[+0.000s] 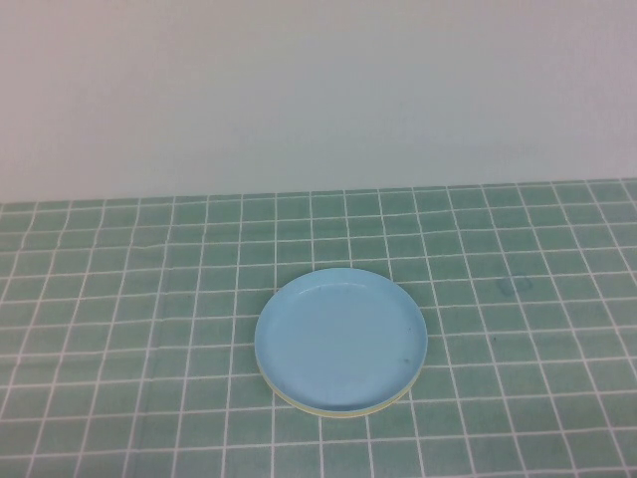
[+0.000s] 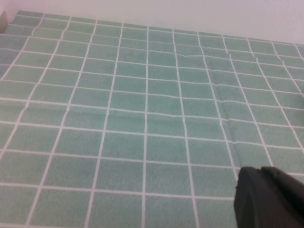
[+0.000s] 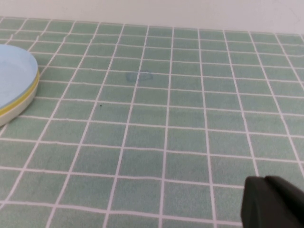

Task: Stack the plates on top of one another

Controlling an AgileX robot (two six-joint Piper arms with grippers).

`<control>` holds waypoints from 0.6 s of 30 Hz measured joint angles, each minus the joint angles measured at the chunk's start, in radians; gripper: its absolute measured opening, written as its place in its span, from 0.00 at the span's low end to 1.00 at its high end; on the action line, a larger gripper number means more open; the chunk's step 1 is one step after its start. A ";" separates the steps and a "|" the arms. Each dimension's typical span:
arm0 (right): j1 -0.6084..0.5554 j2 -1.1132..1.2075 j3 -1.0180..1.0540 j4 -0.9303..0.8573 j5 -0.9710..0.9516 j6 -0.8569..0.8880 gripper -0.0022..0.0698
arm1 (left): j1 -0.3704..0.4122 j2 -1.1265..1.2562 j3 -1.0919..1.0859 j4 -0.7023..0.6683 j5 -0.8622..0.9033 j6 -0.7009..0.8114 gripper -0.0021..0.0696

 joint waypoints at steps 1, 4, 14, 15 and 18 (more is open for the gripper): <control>0.000 0.000 0.000 0.000 0.000 0.000 0.03 | 0.000 0.000 0.000 0.000 0.000 0.000 0.03; 0.000 0.000 0.000 0.000 0.000 0.000 0.03 | 0.000 0.000 0.000 0.000 0.000 0.000 0.03; 0.000 0.000 0.000 0.000 0.000 0.000 0.03 | 0.000 0.002 0.000 0.000 0.000 0.012 0.03; 0.000 0.000 0.000 0.000 0.000 0.000 0.03 | 0.000 0.002 0.000 0.000 0.000 0.012 0.03; 0.000 0.000 0.000 0.000 0.000 0.000 0.03 | 0.000 0.002 0.000 0.000 0.000 0.012 0.03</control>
